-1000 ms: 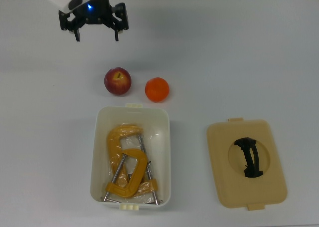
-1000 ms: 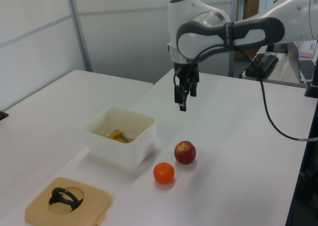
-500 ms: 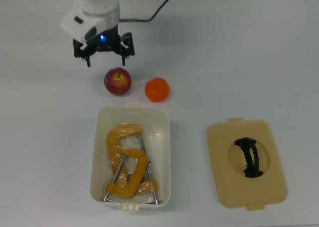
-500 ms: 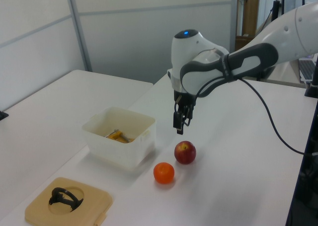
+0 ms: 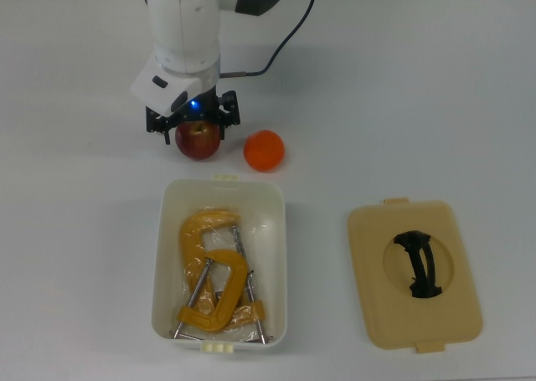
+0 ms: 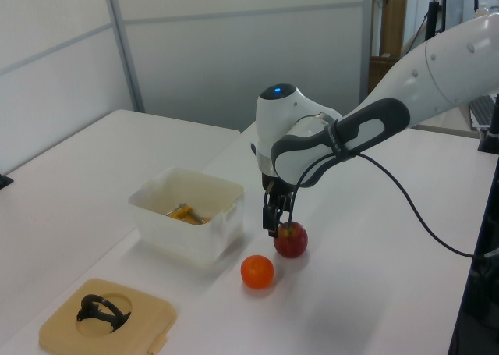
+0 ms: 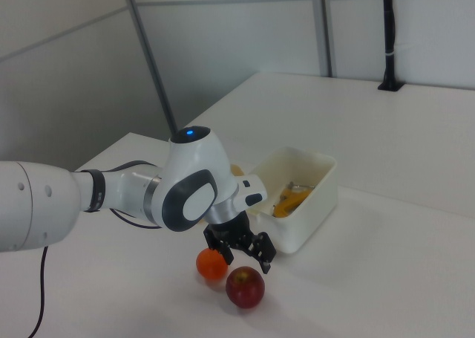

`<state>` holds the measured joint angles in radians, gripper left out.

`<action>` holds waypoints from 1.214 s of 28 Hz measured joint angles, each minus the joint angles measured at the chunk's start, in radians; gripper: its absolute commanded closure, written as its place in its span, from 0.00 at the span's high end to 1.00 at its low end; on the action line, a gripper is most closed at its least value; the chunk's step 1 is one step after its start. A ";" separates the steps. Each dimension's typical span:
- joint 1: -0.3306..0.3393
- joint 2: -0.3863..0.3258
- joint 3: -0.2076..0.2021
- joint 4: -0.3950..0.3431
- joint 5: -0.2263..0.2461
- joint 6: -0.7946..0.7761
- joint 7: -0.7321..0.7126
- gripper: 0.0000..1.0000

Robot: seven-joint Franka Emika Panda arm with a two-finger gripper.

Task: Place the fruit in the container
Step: 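Lower the gripper onto the red apple and close it, then lift the apple and carry it over the white container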

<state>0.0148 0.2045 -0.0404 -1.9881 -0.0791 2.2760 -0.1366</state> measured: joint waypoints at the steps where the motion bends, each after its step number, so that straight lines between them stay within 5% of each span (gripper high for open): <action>1: 0.001 0.003 0.000 0.000 -0.003 0.000 0.000 1.00; 15: 0.003 0.028 0.000 -0.059 -0.064 -0.002 0.000 0.98; 19: 0.008 0.028 0.001 -0.067 -0.069 -0.004 0.000 0.58; 20: 0.009 0.028 0.001 -0.067 -0.071 -0.005 0.000 0.38; 22: 0.011 0.027 0.001 -0.067 -0.076 -0.005 0.000 0.28; 28: 0.012 0.025 -0.001 -0.038 -0.076 -0.026 0.000 0.27; 34: 0.009 0.020 -0.001 0.089 -0.034 -0.140 0.000 0.27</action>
<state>0.0240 0.2246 -0.0416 -1.8994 -0.1130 2.1359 -0.1364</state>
